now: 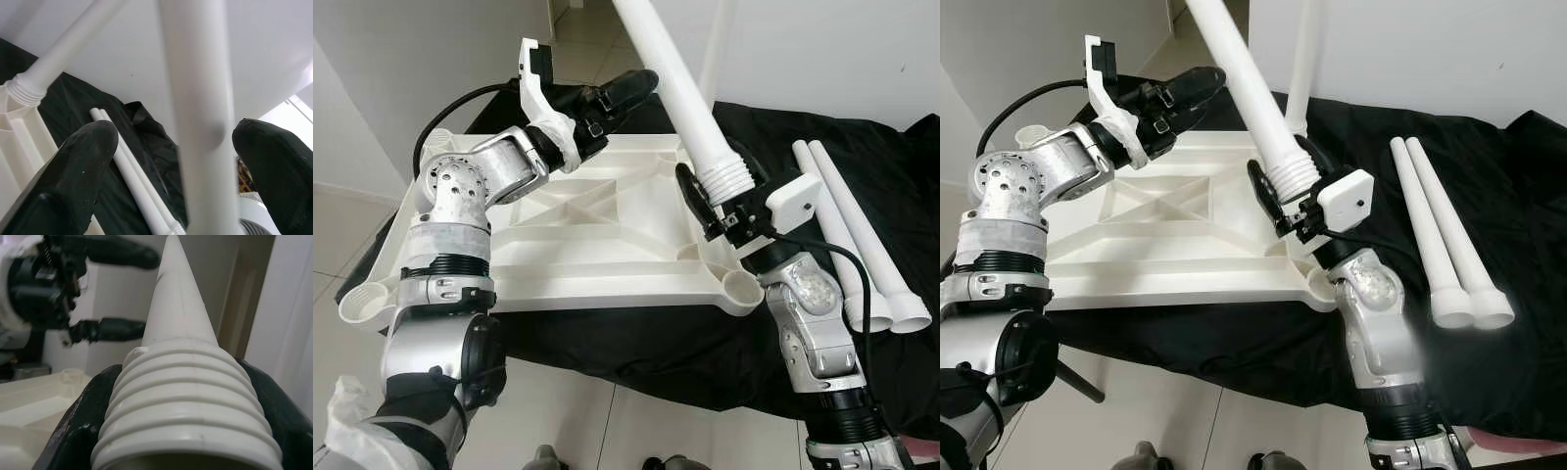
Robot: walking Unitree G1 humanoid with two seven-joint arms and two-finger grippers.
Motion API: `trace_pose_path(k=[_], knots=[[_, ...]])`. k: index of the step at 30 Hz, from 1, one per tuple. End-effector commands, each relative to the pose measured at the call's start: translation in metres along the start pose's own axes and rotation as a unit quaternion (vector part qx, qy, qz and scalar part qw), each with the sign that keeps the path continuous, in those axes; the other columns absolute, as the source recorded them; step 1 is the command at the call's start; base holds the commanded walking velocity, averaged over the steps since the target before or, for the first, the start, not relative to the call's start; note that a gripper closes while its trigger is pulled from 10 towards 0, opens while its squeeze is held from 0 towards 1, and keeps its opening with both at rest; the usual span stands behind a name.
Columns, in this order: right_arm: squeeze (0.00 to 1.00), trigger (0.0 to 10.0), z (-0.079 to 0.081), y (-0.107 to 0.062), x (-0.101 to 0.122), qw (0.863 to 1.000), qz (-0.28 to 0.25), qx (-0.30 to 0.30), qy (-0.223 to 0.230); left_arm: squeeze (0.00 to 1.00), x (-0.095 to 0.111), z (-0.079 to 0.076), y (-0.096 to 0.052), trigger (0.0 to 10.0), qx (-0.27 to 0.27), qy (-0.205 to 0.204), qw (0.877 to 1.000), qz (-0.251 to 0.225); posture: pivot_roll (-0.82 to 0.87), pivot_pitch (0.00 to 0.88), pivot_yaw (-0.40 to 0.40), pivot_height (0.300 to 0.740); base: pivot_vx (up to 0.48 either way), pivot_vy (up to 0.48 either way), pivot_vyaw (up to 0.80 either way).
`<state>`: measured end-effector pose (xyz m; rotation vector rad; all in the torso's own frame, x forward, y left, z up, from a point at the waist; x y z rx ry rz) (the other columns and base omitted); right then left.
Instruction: Building children table
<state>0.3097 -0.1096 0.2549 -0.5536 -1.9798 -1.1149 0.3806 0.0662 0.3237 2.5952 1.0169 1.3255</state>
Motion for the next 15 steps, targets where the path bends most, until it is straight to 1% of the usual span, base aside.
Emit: trace_pose_path(k=[1,2,3,7,9,12,15], knots=[[0.0,10.0,0.009,-0.002,-0.003,1.0,0.006,0.02,0.014,0.0,-0.004,-0.034,-0.006,10.0,-0.184,-0.011,0.983,0.009,-0.07,0.067,0.024,0.74,0.0,0.0,0.0],[0.0,10.0,0.009,-0.002,-0.003,1.0,0.006,0.02,0.014,0.0,-0.004,-0.034,-0.006,10.0,-0.184,-0.011,0.983,0.009,-0.07,0.067,0.024,0.74,0.0,0.0,0.0],[0.0,10.0,0.014,-0.003,-0.005,0.999,0.012,0.032,0.018,0.0,-0.004,-0.034,-0.005,10.0,-0.183,-0.014,0.983,0.009,-0.07,0.068,0.024,0.74,0.0,0.0,0.0],[0.0,10.0,0.019,-0.006,-0.007,0.998,0.019,0.05,0.024,0.0,-0.005,-0.033,-0.004,10.0,-0.181,-0.019,0.983,0.009,-0.07,0.069,0.024,0.74,0.0,0.0,0.0],[0.0,10.0,0.027,-0.011,-0.01,0.996,0.027,0.077,0.022,0.0,-0.004,-0.033,-0.003,10.0,-0.178,-0.026,0.984,0.01,-0.07,0.071,0.026,0.74,0.0,0.0,0.0],[0.0,10.0,0.03,-0.013,-0.011,0.996,0.03,0.086,0.022,0.0,-0.004,-0.032,-0.002,10.0,-0.176,-0.028,0.984,0.01,-0.07,0.071,0.026,0.74,0.0,0.0,0.0],[0.0,10.0,0.036,-0.021,-0.014,0.994,0.04,0.097,0.033,0.0,0.004,-0.022,0.0,10.0,-0.144,-0.033,0.989,0.002,-0.06,0.074,0.026,0.74,0.0,0.0,0.0]])
Point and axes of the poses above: a point about 5 cm out from each wrist's last joint towards the gripper, its own y axis pointing out of the wrist towards the gripper, its own x axis along the axis of the wrist's last joint, z = x × y, the point moved 4 cm from there along y, pointing out of the wrist towards the gripper, and after that the axes turned 2 degrees about -y, right-handed, at the moved point
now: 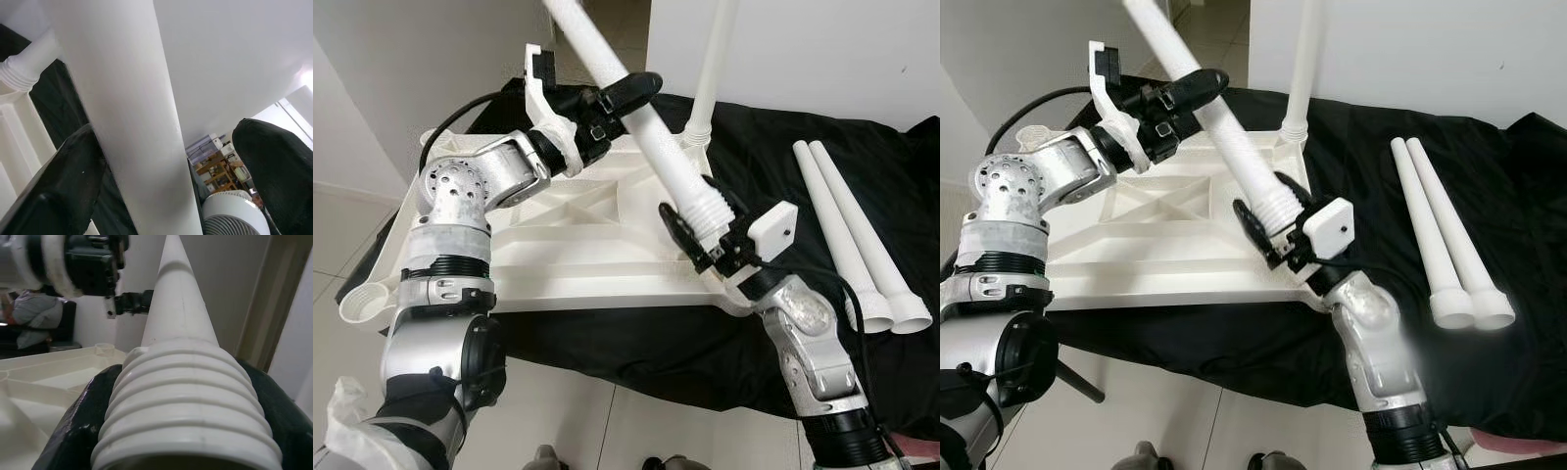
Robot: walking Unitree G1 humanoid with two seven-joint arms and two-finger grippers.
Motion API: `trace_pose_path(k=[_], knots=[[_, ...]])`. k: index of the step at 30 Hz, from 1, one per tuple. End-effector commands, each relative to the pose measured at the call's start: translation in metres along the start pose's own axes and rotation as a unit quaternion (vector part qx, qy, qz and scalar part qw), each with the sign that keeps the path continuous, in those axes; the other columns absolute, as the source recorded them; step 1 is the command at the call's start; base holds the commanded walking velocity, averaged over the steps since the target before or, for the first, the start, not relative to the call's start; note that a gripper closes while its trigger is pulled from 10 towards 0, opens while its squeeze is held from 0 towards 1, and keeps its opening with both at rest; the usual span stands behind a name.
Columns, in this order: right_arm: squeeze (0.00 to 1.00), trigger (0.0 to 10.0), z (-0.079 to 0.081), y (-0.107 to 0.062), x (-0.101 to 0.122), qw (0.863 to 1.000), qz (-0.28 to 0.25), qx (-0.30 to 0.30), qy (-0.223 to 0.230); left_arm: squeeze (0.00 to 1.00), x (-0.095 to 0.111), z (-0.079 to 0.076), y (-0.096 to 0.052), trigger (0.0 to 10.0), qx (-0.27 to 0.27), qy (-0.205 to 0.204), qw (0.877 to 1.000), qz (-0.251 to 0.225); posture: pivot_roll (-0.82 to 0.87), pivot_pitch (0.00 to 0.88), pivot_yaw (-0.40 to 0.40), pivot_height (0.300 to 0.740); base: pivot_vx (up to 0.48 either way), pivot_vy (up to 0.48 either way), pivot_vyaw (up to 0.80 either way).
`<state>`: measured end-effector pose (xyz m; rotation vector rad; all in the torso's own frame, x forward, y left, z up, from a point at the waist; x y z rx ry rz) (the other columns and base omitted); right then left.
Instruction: Building children table
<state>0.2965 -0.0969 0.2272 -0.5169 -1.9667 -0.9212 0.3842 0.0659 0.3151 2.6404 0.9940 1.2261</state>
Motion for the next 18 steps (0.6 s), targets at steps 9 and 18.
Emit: trace_pose_path(k=[9,18], knots=[[0.0,10.0,0.015,-0.029,-0.01,0.999,0.04,0.017,0.017,0.0,0.015,-0.015,0.001,10.0,-0.097,0.01,0.995,-0.006,-0.07,0.08,0.034,0.74,0.0,0.0,0.0],[0.0,10.0,0.015,-0.035,-0.013,0.999,0.052,0.013,0.01,0.0,0.02,-0.01,0.002,0.0,-0.085,0.004,0.996,-0.015,-0.07,0.08,0.046,0.74,0.0,0.0,0.0]])
Point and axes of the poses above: a point about 5 cm out from each wrist's last joint towards the gripper, its own y axis pointing out of the wrist towards the gripper, its own x axis along the axis of the wrist's last joint, z = x × y, the point moved 4 cm from there along y, pointing out of the wrist towards the gripper, and after that the axes turned 2 degrees about -y, right-handed, at the moved point
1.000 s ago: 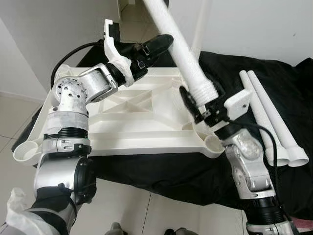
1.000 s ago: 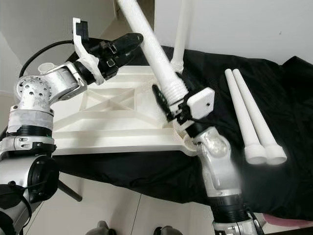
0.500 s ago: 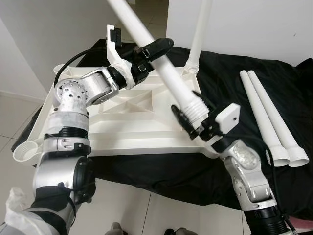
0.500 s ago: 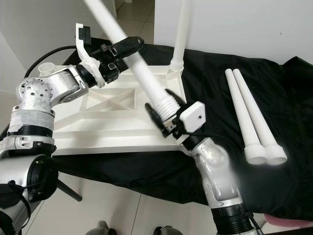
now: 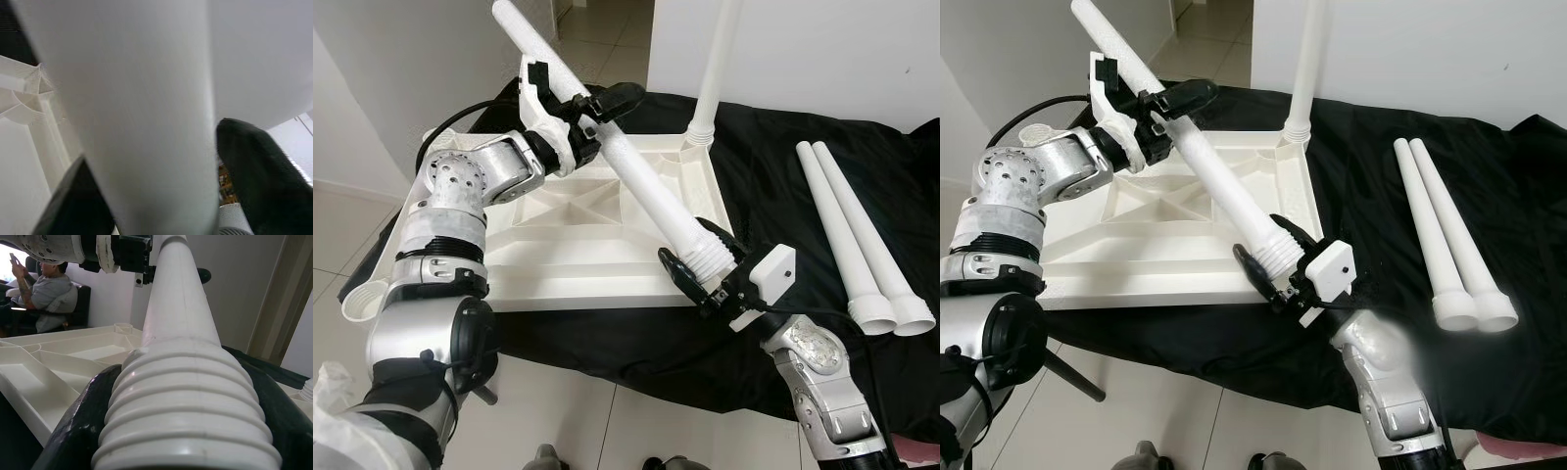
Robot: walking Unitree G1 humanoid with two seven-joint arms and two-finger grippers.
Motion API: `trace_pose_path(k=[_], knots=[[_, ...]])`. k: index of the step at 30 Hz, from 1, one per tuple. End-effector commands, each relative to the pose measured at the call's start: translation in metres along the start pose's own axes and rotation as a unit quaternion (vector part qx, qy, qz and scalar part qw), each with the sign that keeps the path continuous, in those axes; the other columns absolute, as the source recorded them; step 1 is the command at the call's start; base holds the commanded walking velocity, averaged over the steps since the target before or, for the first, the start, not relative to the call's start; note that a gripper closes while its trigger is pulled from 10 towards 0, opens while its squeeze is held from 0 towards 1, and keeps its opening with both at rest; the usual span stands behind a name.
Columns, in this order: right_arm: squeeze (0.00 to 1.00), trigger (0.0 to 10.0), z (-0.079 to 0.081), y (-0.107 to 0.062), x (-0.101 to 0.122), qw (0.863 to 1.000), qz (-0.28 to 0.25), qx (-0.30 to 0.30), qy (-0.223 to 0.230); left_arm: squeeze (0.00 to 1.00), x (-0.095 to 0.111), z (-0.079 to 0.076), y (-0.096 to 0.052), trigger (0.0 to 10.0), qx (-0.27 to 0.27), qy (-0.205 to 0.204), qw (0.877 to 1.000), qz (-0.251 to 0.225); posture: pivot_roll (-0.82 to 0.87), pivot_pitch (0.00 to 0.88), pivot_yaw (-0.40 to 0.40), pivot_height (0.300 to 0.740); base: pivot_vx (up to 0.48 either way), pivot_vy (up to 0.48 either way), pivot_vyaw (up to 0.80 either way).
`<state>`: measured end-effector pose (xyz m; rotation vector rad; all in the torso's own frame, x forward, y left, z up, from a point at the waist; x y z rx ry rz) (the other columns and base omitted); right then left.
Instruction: Building children table
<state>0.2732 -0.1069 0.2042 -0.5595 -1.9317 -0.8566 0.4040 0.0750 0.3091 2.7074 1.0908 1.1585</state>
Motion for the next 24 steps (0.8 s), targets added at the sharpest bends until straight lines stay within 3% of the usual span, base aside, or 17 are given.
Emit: trace_pose_path(k=[1,14,15,16,17,24], knots=[[0.0,10.0,0.002,-0.005,-0.007,1.0,0.017,-0.003,0.001,0.0,0.007,-0.028,-0.001,0.0,-0.128,0.019,0.992,-0.003,-0.07,0.081,0.044,0.74,0.0,0.0,0.0],[0.0,10.0,-0.001,-0.006,-0.008,1.0,0.015,-0.02,0.004,0.0,0.008,-0.023,-0.002,0.0,-0.112,0.016,0.994,-0.002,-0.06,0.092,0.038,0.74,0.0,0.0,0.0],[1.0,10.0,-0.004,-0.007,-0.009,0.999,0.015,-0.029,0.016,0.0,0.008,-0.023,-0.002,1.3,-0.108,0.018,0.994,0.001,-0.05,0.093,0.036,0.74,0.0,0.0,0.0],[1.0,10.0,-0.004,-0.007,-0.009,0.999,0.015,-0.029,0.016,0.0,0.008,-0.023,-0.002,1.3,-0.108,0.018,0.994,0.001,-0.05,0.093,0.036,0.74,0.0,0.0,0.0],[1.0,10.0,-0.006,-0.007,-0.009,0.999,0.015,-0.036,0.024,0.0,0.009,-0.023,-0.001,10.0,-0.105,0.021,0.994,0.002,-0.05,0.093,0.036,0.74,0.0,0.0,0.0],[1.0,10.0,-0.01,-0.008,-0.01,0.998,0.016,-0.045,0.032,0.0,0.013,-0.024,0.001,10.0,-0.088,0.051,0.995,0.001,-0.05,0.092,0.034,0.74,0.0,0.0,0.0]])
Point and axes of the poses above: a point about 5 cm out from each wrist's last joint towards the gripper, its own y axis pointing out of the wrist towards the gripper, its own x axis along the axis of the wrist's last joint, z = x × y, the point moved 4 cm from there along y, pointing out of the wrist towards the gripper, and after that the axes turned 2 degrees about -y, right-handed, at the moved point
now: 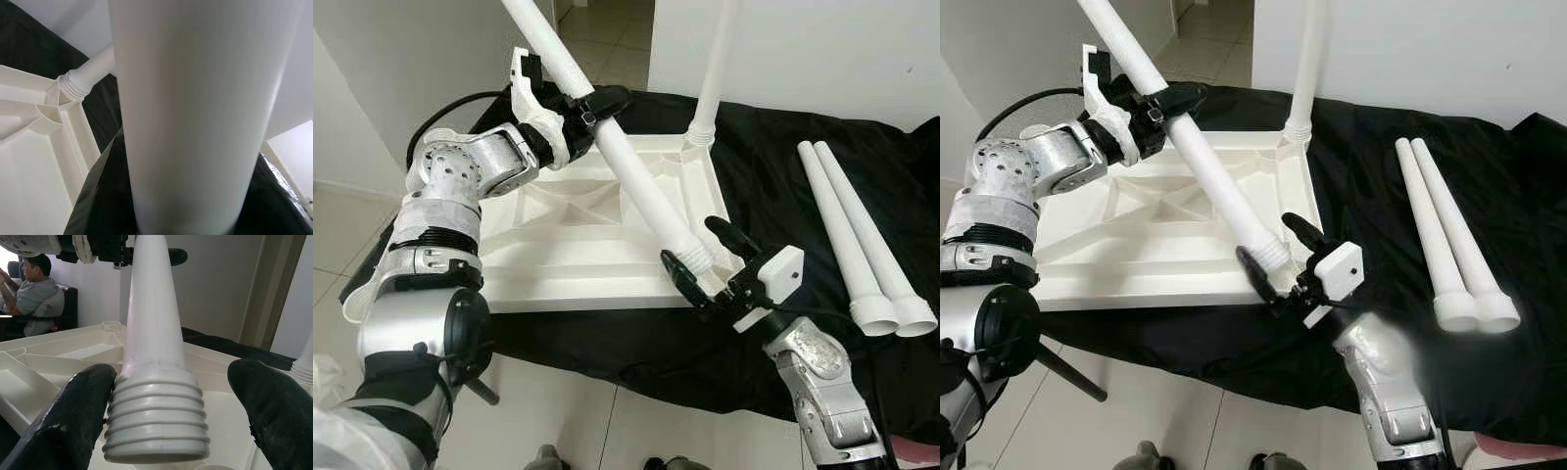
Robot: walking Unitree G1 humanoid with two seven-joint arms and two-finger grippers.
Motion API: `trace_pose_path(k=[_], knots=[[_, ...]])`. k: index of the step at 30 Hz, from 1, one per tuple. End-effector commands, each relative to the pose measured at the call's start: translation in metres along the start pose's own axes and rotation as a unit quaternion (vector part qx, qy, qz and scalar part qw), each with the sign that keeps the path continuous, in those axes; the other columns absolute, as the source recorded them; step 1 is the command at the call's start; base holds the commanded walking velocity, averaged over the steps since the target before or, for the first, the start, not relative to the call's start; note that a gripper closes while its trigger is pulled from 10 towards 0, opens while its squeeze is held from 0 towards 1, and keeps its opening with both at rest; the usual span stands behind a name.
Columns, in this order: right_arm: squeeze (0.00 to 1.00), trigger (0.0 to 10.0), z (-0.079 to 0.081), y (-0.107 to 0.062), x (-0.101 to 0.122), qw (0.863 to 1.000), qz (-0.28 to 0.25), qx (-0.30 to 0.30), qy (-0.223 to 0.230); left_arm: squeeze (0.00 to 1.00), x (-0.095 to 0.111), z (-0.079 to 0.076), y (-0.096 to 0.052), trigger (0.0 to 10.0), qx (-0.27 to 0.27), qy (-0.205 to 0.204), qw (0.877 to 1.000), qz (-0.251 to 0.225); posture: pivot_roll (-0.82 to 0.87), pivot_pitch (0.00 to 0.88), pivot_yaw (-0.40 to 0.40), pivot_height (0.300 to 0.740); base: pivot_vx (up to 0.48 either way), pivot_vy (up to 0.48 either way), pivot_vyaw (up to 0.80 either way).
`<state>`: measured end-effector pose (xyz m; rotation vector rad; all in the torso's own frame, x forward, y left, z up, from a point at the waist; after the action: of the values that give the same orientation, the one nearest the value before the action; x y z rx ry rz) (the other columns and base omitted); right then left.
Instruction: Building children table
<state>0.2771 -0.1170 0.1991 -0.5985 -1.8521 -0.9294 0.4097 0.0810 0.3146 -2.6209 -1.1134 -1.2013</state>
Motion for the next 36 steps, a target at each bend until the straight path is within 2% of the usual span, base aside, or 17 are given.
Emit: trace_pose_path(k=[1,4,7,8,9,11,15,20,21,22,23,25,26,27,30,34,36], knots=[[1.0,10.0,-0.003,-0.001,-0.003,1.0,0.008,-0.008,0.007,0.0,0.005,-0.024,0.001,10.0,-0.1,0.032,0.994,0.003,-0.05,0.092,0.034,0.74,0.0,0.0,0.0],[1.0,10.0,-0.01,-0.001,-0.006,0.999,0.021,-0.023,-0.006,0.0,0.012,-0.019,0.006,10.0,-0.052,0.089,0.994,-0.019,-0.06,0.087,0.033,0.74,0.0,0.0,0.0],[1.0,10.0,-0.012,-0.001,-0.008,0.999,0.028,-0.032,-0.013,0.0,0.014,-0.018,0.008,10.0,-0.04,0.107,0.993,-0.026,-0.06,0.087,0.033,0.74,0.0,0.0,0.0],[0.67,10.0,-0.015,0.001,-0.009,0.999,0.036,-0.038,-0.015,0.0,0.013,-0.019,0.011,10.0,-0.03,0.131,0.991,-0.029,-0.06,0.084,0.03,0.74,0.0,0.0,0.0],[0.0,10.0,-0.017,0.003,-0.014,0.997,0.05,-0.049,-0.01,0.0,0.011,-0.02,0.013,10.0,-0.023,0.156,0.987,-0.029,-0.06,0.084,0.03,0.74,0.0,0.0,0.0],[0.0,10.0,-0.02,0.004,-0.022,0.995,0.072,-0.067,0.009,0.0,0.008,-0.022,0.017,10.0,-0.014,0.188,0.981,-0.032,-0.06,0.08,0.025,0.74,0.0,0.0,0.0],[0.0,10.0,-0.021,0.006,-0.034,0.991,0.105,-0.078,0.03,0.0,0.005,-0.024,0.023,10.0,0.004,0.225,0.973,-0.044,-0.05,0.079,0.018,0.74,0.0,0.0,0.0],[0.0,10.0,-0.015,0.011,-0.039,0.99,0.119,-0.07,0.028,0.0,0.004,-0.029,0.029,10.0,0.015,0.271,0.961,-0.06,-0.05,0.079,0.011,0.74,0.0,0.0,0.0],[0.0,10.0,-0.014,0.015,-0.037,0.991,0.116,-0.064,0.025,0.0,0.002,-0.032,0.031,10.0,0.019,0.295,0.953,-0.064,-0.05,0.077,0.008,0.74,0.0,0.0,0.0],[0.0,10.0,-0.014,0.015,-0.037,0.991,0.116,-0.064,0.025,0.0,0.002,-0.032,0.031,10.0,0.019,0.295,0.953,-0.064,-0.05,0.077,0.008,0.74,0.0,0.0,0.0],[0.0,10.0,-0.013,0.022,-0.034,0.992,0.111,-0.057,0.014,0.0,-0.001,-0.037,0.034,10.0,0.018,0.321,0.944,-0.072,-0.05,0.071,0.004,0.74,0.0,0.0,0.0],[0.0,10.0,-0.013,0.025,-0.033,0.992,0.109,-0.056,0.009,0.0,-0.003,-0.04,0.035,10.0,0.016,0.328,0.941,-0.077,-0.05,0.071,0.004,0.74,0.0,0.0,0.0],[0.0,10.0,-0.016,0.034,-0.03,0.992,0.106,-0.062,-0.008,0.0,-0.009,-0.047,0.038,10.0,0.011,0.349,0.934,-0.079,-0.05,0.065,0.0,0.74,0.0,0.0,0.0],[0.0,10.0,-0.016,0.034,-0.03,0.992,0.106,-0.062,-0.008,0.0,-0.009,-0.047,0.038,10.0,0.011,0.349,0.934,-0.079,-0.05,0.065,0.0,0.74,0.0,0.0,0.0],[0.0,10.0,-0.022,0.049,-0.024,0.992,0.102,-0.068,-0.036,0.0,-0.021,-0.06,0.045,10.0,0.002,0.387,0.918,-0.084,-0.05,0.055,-0.006,0.74,0.0,0.0,0.0],[0.0,10.0,-0.026,0.054,-0.024,0.991,0.105,-0.078,-0.042,0.0,-0.026,-0.063,0.048,10.0,-0.002,0.397,0.914,-0.087,-0.05,0.052,-0.01,0.74,0.0,0.0,0.0],[0.0,10.0,-0.031,0.063,-0.026,0.988,0.116,-0.086,-0.048,0.0,-0.038,-0.071,0.053,10.0,-0.015,0.395,0.915,-0.082,-0.04,0.048,-0.014,0.74,0.0,0.0,0.0]])
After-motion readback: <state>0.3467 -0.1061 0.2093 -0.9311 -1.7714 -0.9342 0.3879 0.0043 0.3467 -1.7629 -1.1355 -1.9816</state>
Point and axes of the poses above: a point about 5 cm out from each wrist's last joint towards the gripper, its own y axis pointing out of the wrist towards the gripper, its own x axis along the axis of the wrist's last joint, z = x × y, the point moved 4 cm from there along y, pointing out of the wrist towards the gripper, and after that the axes turned 2 degrees about -y, right-handed, at the moved point
